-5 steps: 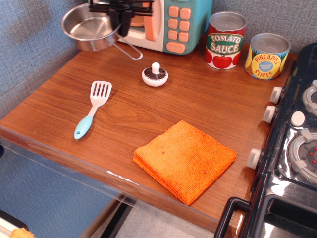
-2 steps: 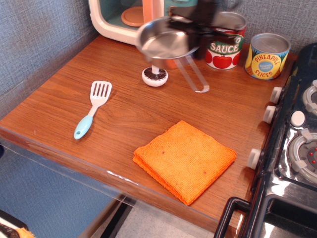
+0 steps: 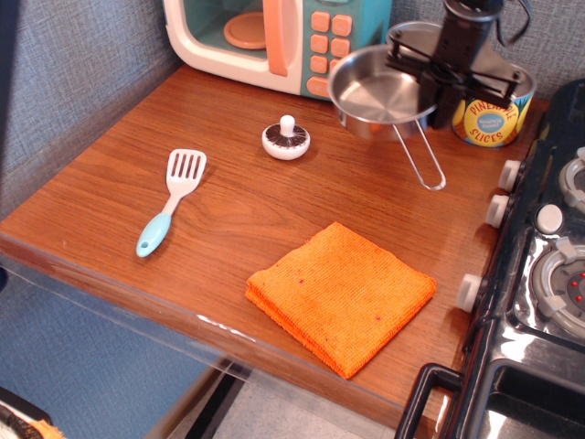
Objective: Place the pot in front of the canned goods.
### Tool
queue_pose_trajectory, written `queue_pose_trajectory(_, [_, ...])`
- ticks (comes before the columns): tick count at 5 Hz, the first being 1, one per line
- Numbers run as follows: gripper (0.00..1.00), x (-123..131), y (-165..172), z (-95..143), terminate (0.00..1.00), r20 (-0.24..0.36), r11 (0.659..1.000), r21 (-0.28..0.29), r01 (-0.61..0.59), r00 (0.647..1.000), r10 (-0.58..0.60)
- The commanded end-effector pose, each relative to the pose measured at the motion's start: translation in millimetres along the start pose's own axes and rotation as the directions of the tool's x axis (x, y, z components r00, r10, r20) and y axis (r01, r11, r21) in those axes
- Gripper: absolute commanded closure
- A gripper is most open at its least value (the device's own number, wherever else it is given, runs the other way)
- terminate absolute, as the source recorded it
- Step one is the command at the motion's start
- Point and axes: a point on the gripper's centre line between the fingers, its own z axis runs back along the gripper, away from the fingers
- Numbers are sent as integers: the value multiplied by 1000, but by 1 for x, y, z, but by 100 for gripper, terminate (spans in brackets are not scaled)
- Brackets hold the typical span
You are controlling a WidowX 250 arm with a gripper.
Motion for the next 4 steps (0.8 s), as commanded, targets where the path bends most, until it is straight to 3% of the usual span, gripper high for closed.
queue_pose_trajectory(1, [100, -24, -4, -14, 0, -36, 1000, -6, 16, 999, -16])
queue_pose_trajectory(3, [100, -50, 13, -37, 0, -131, 999, 5, -38, 991, 38])
queue_pose_trajectory(4, [0, -53, 21, -40, 0, -147, 998, -17, -54, 988, 51])
